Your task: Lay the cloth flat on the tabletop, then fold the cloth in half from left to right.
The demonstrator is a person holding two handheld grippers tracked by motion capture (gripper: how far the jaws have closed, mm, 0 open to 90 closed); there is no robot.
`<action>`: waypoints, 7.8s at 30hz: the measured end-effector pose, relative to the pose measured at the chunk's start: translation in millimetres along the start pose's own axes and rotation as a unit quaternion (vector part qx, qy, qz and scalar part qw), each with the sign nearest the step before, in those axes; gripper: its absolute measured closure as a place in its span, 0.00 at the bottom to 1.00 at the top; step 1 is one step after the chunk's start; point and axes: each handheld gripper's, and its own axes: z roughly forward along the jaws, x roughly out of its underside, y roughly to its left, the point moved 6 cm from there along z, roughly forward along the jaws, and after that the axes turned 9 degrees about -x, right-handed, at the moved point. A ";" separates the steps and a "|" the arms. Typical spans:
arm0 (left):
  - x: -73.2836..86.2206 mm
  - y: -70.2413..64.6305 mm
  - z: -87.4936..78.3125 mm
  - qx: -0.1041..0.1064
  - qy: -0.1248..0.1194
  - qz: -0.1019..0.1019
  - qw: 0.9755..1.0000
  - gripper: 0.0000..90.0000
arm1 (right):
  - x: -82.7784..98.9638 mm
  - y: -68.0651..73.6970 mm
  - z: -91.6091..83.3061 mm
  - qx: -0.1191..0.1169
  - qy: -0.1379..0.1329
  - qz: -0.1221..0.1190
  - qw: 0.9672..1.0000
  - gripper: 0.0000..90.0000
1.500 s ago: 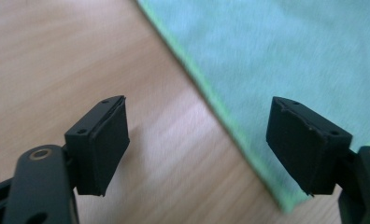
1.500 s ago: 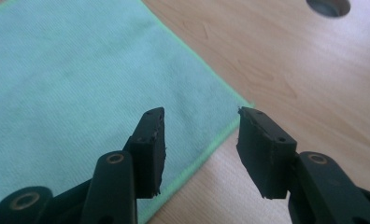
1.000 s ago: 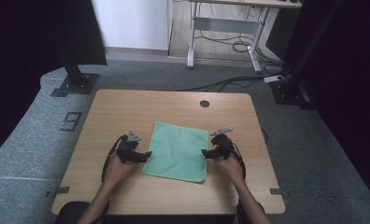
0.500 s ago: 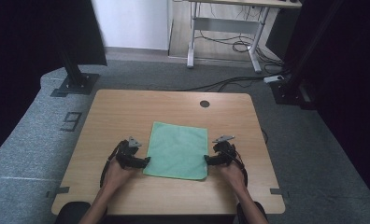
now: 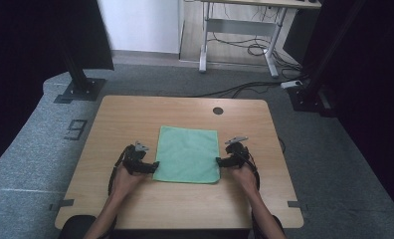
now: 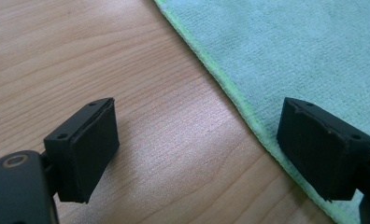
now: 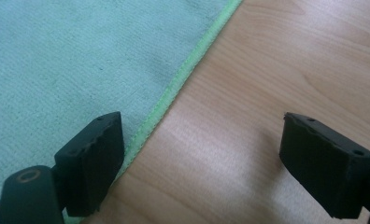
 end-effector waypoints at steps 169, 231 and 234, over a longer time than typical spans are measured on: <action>-74.7 21.7 24.7 0.011 -0.026 0.007 1.000 0.06 | 73.3 -36.6 -52.5 0.037 -0.058 0.064 0.996 0.00; -65.5 34.7 68.5 -0.026 -0.001 -0.032 0.999 0.06 | 62.9 -22.5 -66.8 -0.019 -0.055 0.041 0.997 0.02; -65.2 34.5 68.0 -0.025 -0.002 -0.031 0.999 0.06 | 60.8 -14.7 -66.5 -0.033 -0.052 0.037 0.997 0.03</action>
